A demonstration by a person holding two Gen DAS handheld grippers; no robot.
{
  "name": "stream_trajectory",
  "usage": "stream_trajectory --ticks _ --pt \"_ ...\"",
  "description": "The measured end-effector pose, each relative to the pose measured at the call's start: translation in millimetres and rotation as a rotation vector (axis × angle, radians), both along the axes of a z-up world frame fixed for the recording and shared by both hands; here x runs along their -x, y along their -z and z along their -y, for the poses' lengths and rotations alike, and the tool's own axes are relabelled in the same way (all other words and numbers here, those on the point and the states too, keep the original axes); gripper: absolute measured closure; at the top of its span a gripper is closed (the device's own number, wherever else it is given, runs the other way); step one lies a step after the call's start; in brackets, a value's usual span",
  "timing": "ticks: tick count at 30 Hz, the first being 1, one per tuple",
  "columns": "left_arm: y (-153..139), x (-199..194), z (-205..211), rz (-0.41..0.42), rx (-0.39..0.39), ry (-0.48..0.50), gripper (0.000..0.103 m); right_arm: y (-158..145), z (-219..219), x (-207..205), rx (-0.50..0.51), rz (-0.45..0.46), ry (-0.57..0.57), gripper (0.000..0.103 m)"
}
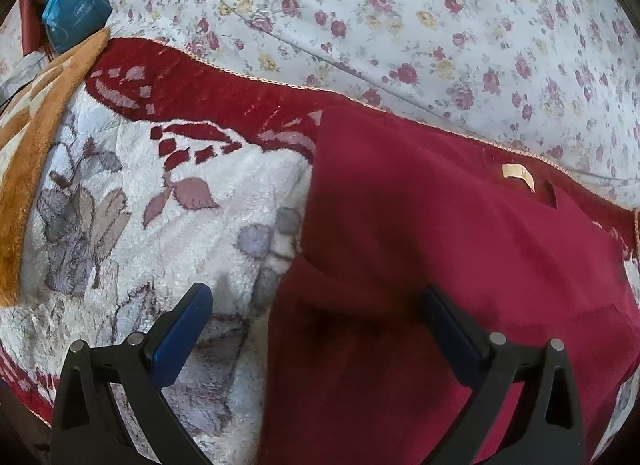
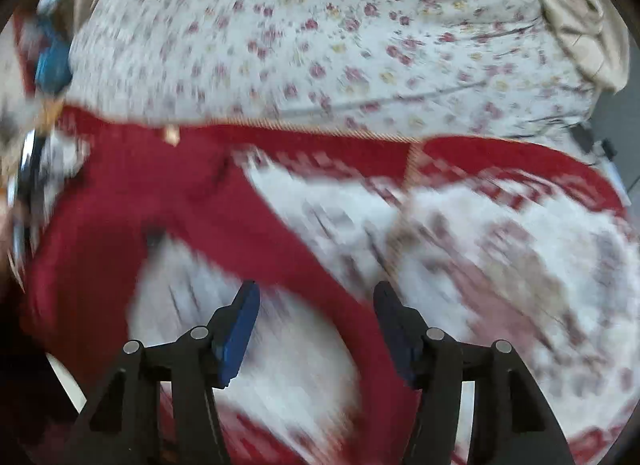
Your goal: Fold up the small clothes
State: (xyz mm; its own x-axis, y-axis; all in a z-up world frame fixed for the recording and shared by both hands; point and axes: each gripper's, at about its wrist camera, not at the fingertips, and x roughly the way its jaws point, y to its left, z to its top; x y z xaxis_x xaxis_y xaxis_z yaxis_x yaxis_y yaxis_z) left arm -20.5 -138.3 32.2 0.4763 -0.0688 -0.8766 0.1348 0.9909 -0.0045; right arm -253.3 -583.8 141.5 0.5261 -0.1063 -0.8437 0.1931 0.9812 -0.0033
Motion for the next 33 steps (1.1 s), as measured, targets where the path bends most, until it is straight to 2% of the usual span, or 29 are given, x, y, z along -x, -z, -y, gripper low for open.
stream_trajectory --ticks 4,5,7,8,9,10,11,13,16,18,20,22,23,24,25,26,27,30,33 --pt "-1 -4 0 0.008 -0.011 0.007 0.0 65 -24 -102 -0.029 -0.084 -0.072 0.039" --pt "-1 -6 -2 0.008 -0.01 0.005 0.0 80 -27 -117 -0.01 -0.103 -0.076 0.039" --pt "-1 -9 -7 0.009 -0.014 -0.005 0.0 110 -29 -146 -0.033 -0.142 -0.07 0.04" --pt "-1 -10 -9 0.009 -0.018 -0.009 0.0 117 -30 -152 -0.06 -0.137 -0.067 0.045" --pt "0 -12 -13 0.007 -0.024 -0.015 0.0 116 -35 -154 -0.089 -0.109 -0.088 0.073" --pt "1 -13 -15 0.004 -0.025 -0.018 0.0 114 -41 -154 -0.08 -0.112 -0.126 0.085" --pt "2 -15 -18 -0.001 -0.024 -0.023 0.0 108 -54 -156 0.002 -0.123 -0.177 0.095" --pt "4 -18 -22 -0.01 -0.019 -0.033 0.0 100 -65 -159 0.073 -0.137 -0.202 0.096" --pt "4 -21 -22 -0.011 -0.025 -0.037 0.0 94 -62 -170 0.164 -0.112 -0.157 0.097" --pt "3 -20 -20 -0.001 -0.032 -0.031 0.0 105 -56 -180 0.215 -0.114 -0.099 0.099" --pt "2 -19 -16 0.002 -0.042 -0.018 0.0 125 -55 -187 0.302 -0.161 -0.039 0.103" --pt "1 -17 -14 0.004 -0.044 -0.01 0.0 123 -47 -177 0.18 -0.152 -0.007 0.103" --pt "0 -16 -13 0.007 -0.041 -0.005 0.0 115 -43 -169 0.118 -0.13 0.009 0.102" --pt "-1 -14 -13 0.011 -0.039 0.0 0.0 101 -41 -157 0.081 -0.106 0.012 0.097" --pt "-2 -14 -13 0.014 -0.043 0.001 0.0 87 -39 -142 0.085 -0.091 0.01 0.088" --pt "-2 -14 -13 0.013 -0.044 -0.001 0.0 73 -35 -125 0.11 -0.084 0.032 0.058" --pt "-2 -14 -14 0.008 -0.036 -0.006 0.0 61 -30 -110 0.125 -0.078 0.066 0.038" --pt "-6 -11 -16 0.007 0.0 -0.012 0.0 32 1 -49 0.07 -0.075 0.164 0.037" --pt "-9 -7 -13 0.016 0.008 -0.006 0.0 26 27 1 0.067 -0.096 0.215 0.034"
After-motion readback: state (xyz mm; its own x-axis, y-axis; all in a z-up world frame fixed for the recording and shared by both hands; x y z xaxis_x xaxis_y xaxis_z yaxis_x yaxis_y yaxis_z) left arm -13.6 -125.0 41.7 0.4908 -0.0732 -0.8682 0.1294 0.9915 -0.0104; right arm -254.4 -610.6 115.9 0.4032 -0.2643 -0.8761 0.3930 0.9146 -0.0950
